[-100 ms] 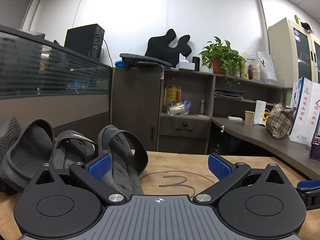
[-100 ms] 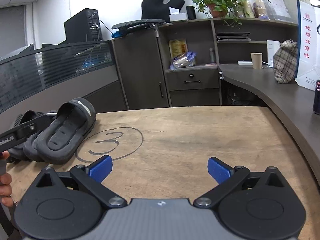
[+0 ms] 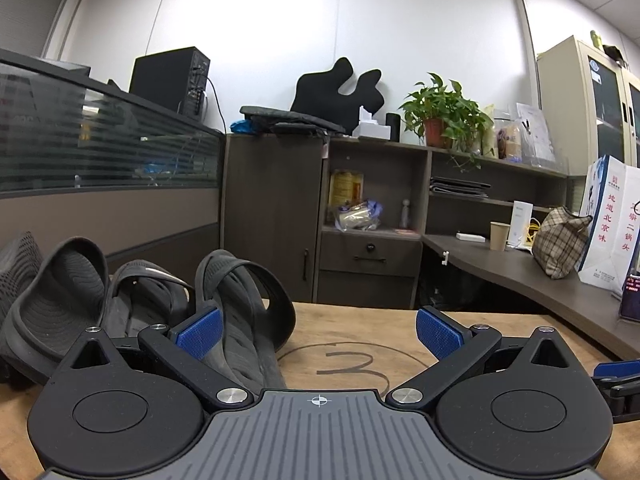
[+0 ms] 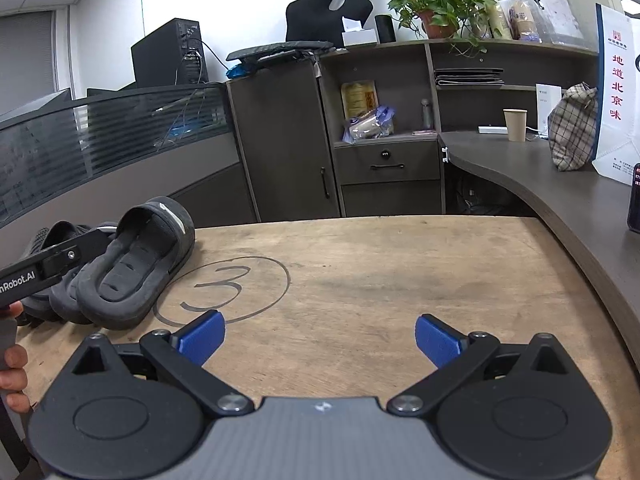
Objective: Organize scattered shoes
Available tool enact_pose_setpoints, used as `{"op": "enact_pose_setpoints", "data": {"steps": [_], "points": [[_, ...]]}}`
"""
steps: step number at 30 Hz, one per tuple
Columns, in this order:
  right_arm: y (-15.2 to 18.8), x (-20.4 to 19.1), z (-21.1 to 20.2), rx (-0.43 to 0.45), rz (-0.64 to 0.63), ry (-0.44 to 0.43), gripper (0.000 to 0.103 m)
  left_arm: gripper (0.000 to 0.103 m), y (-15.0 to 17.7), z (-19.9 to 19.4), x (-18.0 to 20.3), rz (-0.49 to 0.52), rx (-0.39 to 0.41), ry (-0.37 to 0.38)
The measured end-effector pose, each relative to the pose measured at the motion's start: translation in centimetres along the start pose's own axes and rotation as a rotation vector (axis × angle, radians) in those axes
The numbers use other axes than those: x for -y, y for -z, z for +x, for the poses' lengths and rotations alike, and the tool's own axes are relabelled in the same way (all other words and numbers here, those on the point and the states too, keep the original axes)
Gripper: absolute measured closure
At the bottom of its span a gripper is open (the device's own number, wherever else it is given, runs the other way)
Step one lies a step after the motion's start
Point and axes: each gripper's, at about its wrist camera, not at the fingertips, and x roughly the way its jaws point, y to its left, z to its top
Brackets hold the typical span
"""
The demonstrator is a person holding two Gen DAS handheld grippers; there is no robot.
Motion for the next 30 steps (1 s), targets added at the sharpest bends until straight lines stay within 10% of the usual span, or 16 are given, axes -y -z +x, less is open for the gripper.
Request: {"op": "enact_pose_setpoints", "data": {"steps": [30], "points": [[1.7, 1.7, 0.0, -0.108, 0.002, 0.183, 0.0, 0.0, 3.0, -0.5, 3.0, 0.008, -0.186, 0.114]]}}
